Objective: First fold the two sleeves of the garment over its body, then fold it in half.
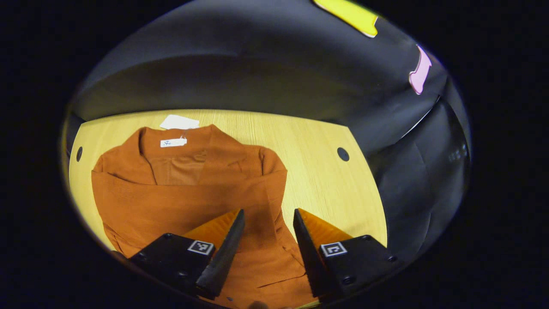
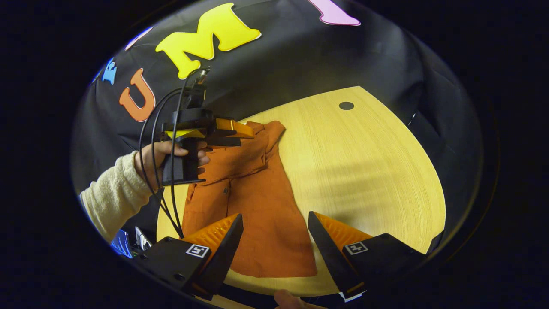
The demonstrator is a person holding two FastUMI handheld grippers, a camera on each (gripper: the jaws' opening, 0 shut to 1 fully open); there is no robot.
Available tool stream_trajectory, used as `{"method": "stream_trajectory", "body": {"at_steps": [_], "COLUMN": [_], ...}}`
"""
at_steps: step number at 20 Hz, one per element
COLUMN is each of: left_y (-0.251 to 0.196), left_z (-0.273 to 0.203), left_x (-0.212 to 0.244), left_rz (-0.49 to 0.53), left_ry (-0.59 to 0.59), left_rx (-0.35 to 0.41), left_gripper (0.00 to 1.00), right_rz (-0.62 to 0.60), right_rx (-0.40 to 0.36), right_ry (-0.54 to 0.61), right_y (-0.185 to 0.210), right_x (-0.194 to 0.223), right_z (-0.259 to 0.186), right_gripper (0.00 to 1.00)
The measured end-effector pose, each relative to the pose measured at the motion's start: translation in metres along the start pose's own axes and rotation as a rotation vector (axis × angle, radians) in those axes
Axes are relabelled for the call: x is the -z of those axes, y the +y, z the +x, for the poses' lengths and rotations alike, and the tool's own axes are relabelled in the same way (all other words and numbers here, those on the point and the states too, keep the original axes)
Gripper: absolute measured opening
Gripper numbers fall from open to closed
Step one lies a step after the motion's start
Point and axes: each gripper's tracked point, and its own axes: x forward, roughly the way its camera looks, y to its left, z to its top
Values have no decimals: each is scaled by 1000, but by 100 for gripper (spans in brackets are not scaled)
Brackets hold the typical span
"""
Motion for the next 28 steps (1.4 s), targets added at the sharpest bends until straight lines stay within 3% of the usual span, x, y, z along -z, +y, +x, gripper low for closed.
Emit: {"method": "stream_trajectory", "body": {"at_steps": [1,2,3,5,11,18,23,27,28], "left_y": [3,6,10,26,88,163,205,238,247], "left_z": [-10,-24,-35,-56,-133,-185,-210,-230,-234], "left_x": [-1,0,0,8,52,167,246,286,293], "left_rz": [17,43,76,133,163,87,18,-63,-78], "left_ry": [-32,-58,-102,-176,-351,-291,-143,-45,-13], "left_rx": [-5,-14,-24,-66,-214,-332,-409,-394,-388], "left_gripper": [81,100,91,100,99,99,99,99,99], "right_rz": [-9,-19,-27,-47,-132,-193,-241,-243,-248], "right_rx": [-7,-11,-16,-30,-59,-48,-13,10,18], "right_ry": [0,1,2,7,55,131,205,285,297], "right_y": [4,9,12,23,45,43,20,-12,-20], "right_x": [1,2,4,9,38,77,104,122,125], "right_z": [1,2,2,4,14,30,40,44,44], "right_gripper": [98,98,98,98,98,98,98,94,98]}}
